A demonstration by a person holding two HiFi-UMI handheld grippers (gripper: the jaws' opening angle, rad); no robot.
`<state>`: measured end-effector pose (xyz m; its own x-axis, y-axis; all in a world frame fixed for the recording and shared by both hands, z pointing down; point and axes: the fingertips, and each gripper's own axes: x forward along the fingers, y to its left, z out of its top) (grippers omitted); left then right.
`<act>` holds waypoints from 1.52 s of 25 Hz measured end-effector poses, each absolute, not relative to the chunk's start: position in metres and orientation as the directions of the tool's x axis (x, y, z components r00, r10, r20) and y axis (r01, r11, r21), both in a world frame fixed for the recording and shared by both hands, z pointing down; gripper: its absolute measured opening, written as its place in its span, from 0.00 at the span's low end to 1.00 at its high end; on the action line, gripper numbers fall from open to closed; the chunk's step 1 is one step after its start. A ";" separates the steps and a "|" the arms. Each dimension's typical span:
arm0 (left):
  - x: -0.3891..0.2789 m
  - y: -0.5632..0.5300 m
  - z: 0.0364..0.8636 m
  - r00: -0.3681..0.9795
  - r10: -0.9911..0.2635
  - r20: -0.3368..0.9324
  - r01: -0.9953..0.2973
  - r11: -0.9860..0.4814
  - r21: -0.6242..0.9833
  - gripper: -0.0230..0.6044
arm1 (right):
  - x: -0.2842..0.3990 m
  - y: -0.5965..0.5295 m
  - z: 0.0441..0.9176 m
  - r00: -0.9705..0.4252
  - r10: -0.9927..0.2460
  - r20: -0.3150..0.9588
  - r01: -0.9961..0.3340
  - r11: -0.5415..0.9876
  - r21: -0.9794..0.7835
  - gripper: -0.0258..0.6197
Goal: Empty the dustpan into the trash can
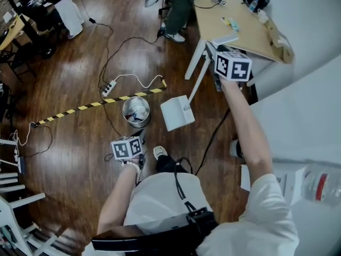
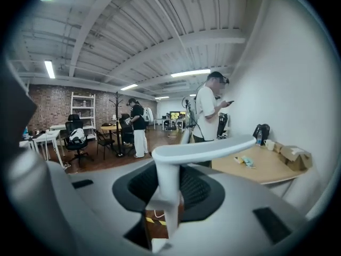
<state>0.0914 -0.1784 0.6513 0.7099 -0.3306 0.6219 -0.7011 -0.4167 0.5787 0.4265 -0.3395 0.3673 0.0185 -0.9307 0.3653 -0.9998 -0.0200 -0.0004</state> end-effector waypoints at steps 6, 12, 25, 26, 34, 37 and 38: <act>0.122 -0.176 0.653 0.734 -0.272 0.622 -0.665 -0.472 0.578 0.02 | 0.471 -0.312 0.427 0.091 -0.898 0.431 -0.995 -0.100 0.002 0.23; 0.144 -0.182 0.649 0.752 -0.226 0.619 -0.628 -0.527 0.572 0.02 | 0.495 -0.290 0.486 0.121 -0.878 0.463 -0.985 -0.162 -0.051 0.23; 0.149 -0.179 0.656 0.735 -0.187 0.652 -0.632 -0.539 0.557 0.02 | 0.494 -0.279 0.611 0.093 -0.855 0.511 -0.969 -0.197 -0.152 0.23; 0.147 -0.178 0.658 0.731 -0.188 0.656 -0.637 -0.532 0.558 0.02 | 0.494 -0.279 0.617 0.098 -0.854 0.512 -0.967 -0.203 -0.154 0.23; 0.131 -0.171 0.671 0.707 -0.203 0.678 -0.675 -0.479 0.560 0.02 | 0.487 -0.266 0.655 0.162 -0.859 0.485 -0.952 -0.265 -0.152 0.23; 0.126 -0.168 0.677 0.705 -0.201 0.680 -0.681 -0.459 0.570 0.02 | 0.485 -0.248 0.672 0.187 -0.856 0.482 -0.945 -0.290 -0.148 0.23; 0.124 -0.167 0.679 0.704 -0.200 0.681 -0.683 -0.454 0.572 0.02 | 0.482 -0.241 0.679 0.187 -0.853 0.486 -0.945 -0.292 -0.148 0.23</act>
<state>0.1244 -0.1666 0.6790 0.7039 -0.2002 0.6815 -0.6831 -0.4535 0.5724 0.4825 -0.2411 0.6788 0.1873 -0.8534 0.4864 -0.9450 -0.2917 -0.1479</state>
